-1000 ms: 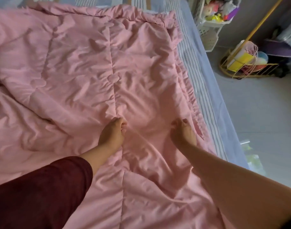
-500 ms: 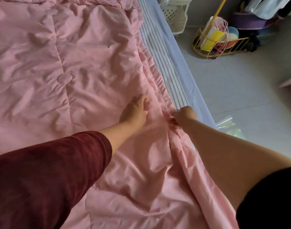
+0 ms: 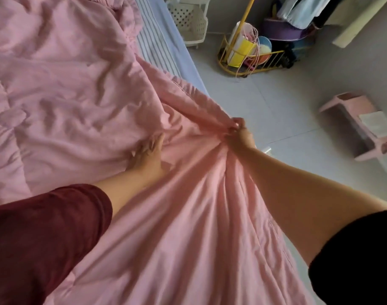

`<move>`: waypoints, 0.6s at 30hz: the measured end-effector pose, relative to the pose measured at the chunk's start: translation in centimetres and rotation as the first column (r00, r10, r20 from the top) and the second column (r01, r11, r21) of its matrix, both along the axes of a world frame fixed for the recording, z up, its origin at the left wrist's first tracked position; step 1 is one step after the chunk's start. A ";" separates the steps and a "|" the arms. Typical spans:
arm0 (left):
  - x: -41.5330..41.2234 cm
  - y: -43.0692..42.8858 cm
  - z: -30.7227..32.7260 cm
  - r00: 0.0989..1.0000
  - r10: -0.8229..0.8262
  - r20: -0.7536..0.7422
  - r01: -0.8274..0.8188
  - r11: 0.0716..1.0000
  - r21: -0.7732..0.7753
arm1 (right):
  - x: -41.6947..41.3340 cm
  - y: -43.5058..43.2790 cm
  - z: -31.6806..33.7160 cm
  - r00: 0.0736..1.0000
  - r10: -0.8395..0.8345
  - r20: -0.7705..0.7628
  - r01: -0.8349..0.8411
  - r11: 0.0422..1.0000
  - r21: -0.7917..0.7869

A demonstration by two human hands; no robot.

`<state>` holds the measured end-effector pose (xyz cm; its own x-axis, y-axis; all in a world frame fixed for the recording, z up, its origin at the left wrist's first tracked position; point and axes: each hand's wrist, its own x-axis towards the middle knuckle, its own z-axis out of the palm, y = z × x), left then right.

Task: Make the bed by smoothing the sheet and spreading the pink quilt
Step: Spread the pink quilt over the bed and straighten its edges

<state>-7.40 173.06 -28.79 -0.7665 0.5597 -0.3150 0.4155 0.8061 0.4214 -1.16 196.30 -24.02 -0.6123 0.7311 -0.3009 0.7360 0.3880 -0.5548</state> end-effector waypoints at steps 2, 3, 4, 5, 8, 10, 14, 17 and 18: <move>0.0 -0.1 -0.8 0.992 -0.055 0.115 0.076 0.978 -0.194 | 1.4 -1.2 -0.9 0.991 0.129 0.027 -0.129 0.992 0.012; 0.1 -0.2 -1.2 0.987 -0.080 0.138 0.114 0.961 -0.252 | 2.3 -1.9 -1.2 0.984 0.172 0.040 -0.174 0.981 0.081; 0.4 -0.3 -1.4 0.985 -0.099 0.139 0.134 0.952 -0.275 | 3.2 -2.7 -1.6 0.975 0.214 0.054 -0.220 0.961 0.170; 0.5 -0.4 -1.6 0.987 -0.106 0.124 0.137 0.951 -0.277 | 4.0 -3.8 -2.1 0.959 0.271 0.085 -0.284 0.928 0.242; 0.8 -0.8 -1.5 0.990 -0.112 0.084 0.130 0.958 -0.254 | 5.2 -6.7 -3.9 0.879 0.346 0.327 -0.405 0.905 0.131; 0.7 -1.2 -1.5 0.991 -0.115 0.066 0.126 0.969 -0.211 | 5.0 -7.3 -4.6 0.852 0.312 0.421 -0.370 0.927 0.062; -0.6 -3.6 -1.8 0.996 -0.047 -0.072 0.045 0.999 -0.030 | 3.3 -9.7 -4.3 0.857 0.311 0.411 -0.426 0.876 0.227; -2.2 -7.1 -1.7 0.981 0.093 -0.168 -0.090 0.996 0.027 | 1.5 -12.6 -3.8 0.846 0.430 0.317 -0.520 0.799 0.303; -2.8 -8.7 -1.6 0.972 0.156 -0.176 -0.157 0.988 0.006 | 0.9 -13.9 -3.8 0.830 0.479 0.287 -0.552 0.778 0.301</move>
